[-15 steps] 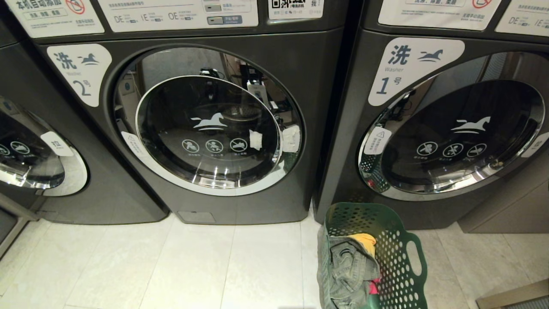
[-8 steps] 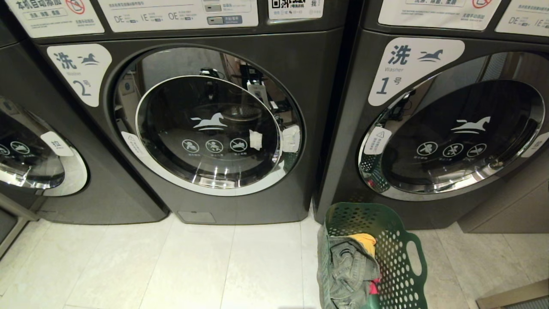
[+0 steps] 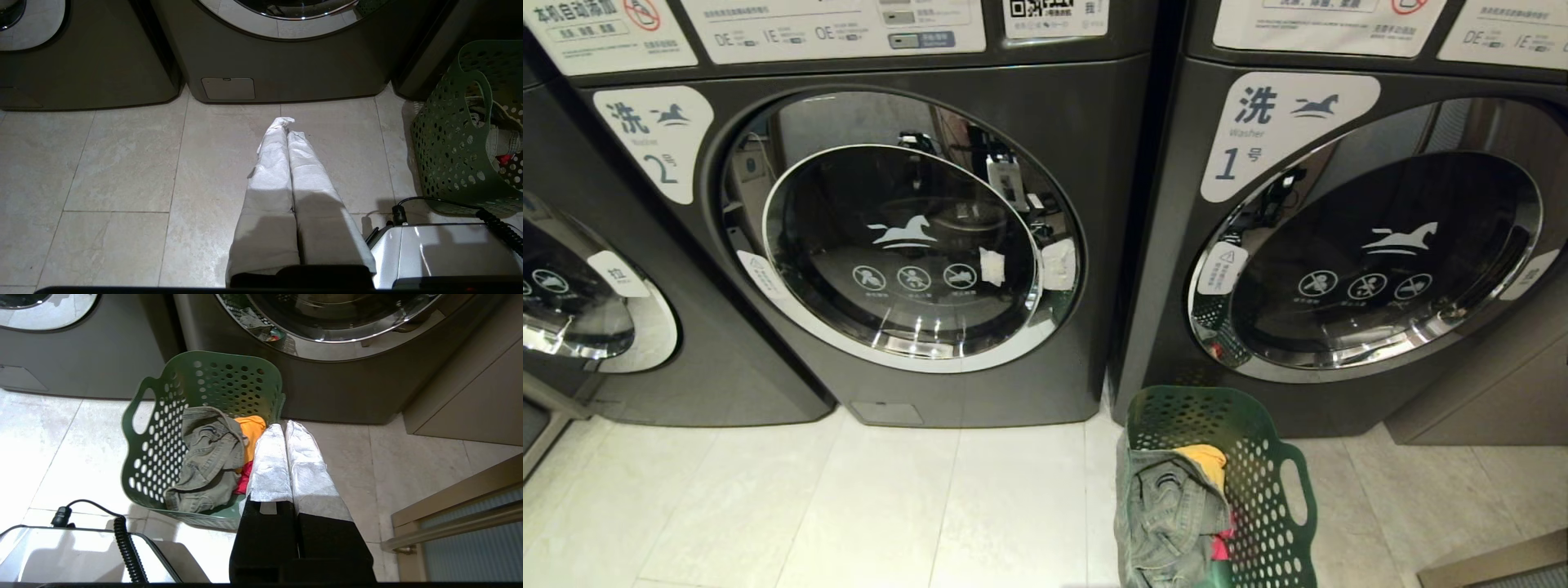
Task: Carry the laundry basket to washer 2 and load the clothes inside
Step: Open the lid of the washing machine
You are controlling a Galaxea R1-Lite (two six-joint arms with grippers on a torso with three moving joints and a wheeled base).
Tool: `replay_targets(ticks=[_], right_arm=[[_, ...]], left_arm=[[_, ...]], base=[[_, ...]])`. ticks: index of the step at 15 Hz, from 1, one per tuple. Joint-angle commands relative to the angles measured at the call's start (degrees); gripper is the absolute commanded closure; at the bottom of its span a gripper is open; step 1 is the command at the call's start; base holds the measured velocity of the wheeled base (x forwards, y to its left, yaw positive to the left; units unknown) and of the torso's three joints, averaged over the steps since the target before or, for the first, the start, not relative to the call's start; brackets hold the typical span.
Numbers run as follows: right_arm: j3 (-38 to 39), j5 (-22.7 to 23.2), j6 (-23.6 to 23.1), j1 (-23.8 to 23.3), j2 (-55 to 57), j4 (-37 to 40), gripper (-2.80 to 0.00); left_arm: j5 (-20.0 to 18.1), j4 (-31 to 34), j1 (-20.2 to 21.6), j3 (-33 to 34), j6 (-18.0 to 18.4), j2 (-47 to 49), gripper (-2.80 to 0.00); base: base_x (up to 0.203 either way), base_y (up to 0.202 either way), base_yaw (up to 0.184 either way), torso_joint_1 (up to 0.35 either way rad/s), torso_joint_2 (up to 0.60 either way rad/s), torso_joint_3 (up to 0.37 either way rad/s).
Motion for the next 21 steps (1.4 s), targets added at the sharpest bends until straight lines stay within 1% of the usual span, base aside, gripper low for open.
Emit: replay_targets(ticks=[1, 12, 13, 21], right_arm=[[0.00, 0.02, -0.13, 0.00, 0.00, 0.05, 0.00], [-0.08, 0.02, 0.14, 0.00, 0.07, 0.05, 0.00], [-0.08, 0.02, 0.14, 0.00, 0.01, 0.05, 0.00], [-0.08, 0.02, 0.49, 0.00, 0.00, 0.05, 0.00]], left_arm=[[0.01, 0.05, -0.05, 0.00, -0.06, 0.00, 0.00], [0.01, 0.05, -0.05, -0.01, -0.25, 0.00, 0.00], [0.06, 0.05, -0.05, -0.01, -0.25, 0.00, 0.00], [0.09, -0.04, -0.05, 0.00, -0.25, 0.00, 0.00]], base=[[0.000, -0.196, -0.001, 0.002, 0.00, 0.002], [0.000, -0.190, 0.000, 0.002, 0.00, 0.002], [0.000, -0.101, -0.003, 0.002, 0.00, 0.006], [0.000, 0.000, 0.000, 0.000, 0.00, 0.000]])
